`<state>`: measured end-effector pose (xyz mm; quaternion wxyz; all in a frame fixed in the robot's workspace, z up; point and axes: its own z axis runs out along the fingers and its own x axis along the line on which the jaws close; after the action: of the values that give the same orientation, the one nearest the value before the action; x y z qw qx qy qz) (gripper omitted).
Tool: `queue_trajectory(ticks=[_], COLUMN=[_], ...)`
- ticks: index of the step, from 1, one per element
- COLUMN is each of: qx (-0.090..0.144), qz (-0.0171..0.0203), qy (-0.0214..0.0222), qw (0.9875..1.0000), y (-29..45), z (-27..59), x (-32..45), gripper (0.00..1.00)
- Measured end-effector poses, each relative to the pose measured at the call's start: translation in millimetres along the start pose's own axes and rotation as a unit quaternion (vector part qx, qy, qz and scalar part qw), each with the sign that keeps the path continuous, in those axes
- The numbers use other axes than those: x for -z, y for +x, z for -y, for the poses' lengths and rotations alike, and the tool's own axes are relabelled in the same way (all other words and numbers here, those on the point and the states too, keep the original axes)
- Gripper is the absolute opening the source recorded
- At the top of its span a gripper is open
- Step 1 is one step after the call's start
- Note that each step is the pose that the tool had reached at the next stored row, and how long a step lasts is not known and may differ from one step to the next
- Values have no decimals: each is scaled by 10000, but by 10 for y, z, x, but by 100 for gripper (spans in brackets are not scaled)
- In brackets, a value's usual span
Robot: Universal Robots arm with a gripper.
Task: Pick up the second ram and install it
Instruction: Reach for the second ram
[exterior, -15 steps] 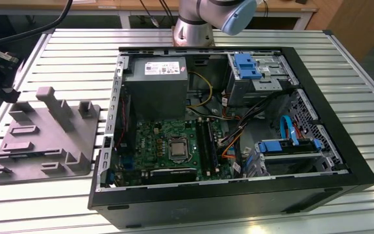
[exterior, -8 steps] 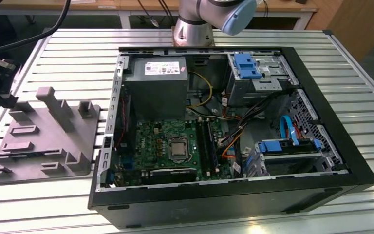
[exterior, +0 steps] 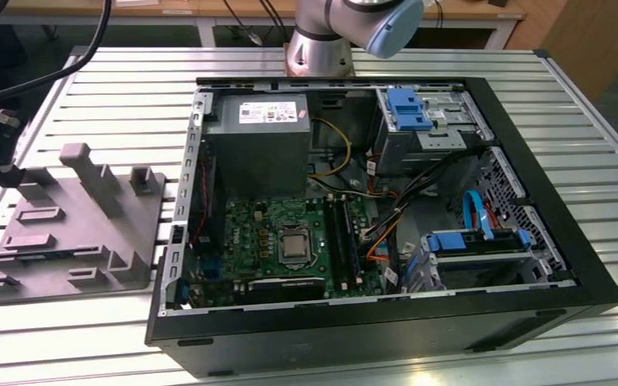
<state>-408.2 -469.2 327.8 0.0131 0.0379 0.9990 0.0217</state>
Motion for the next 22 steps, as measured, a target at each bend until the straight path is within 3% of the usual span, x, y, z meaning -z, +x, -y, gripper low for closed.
queue_trajectory(ticks=[16, 22], qx=[0, 0], qz=[0, 0], qy=[0, 0], qw=[10000, 10000], y=[87, 99], z=[131, 134], x=[-159, -172], gripper=[10, 10])
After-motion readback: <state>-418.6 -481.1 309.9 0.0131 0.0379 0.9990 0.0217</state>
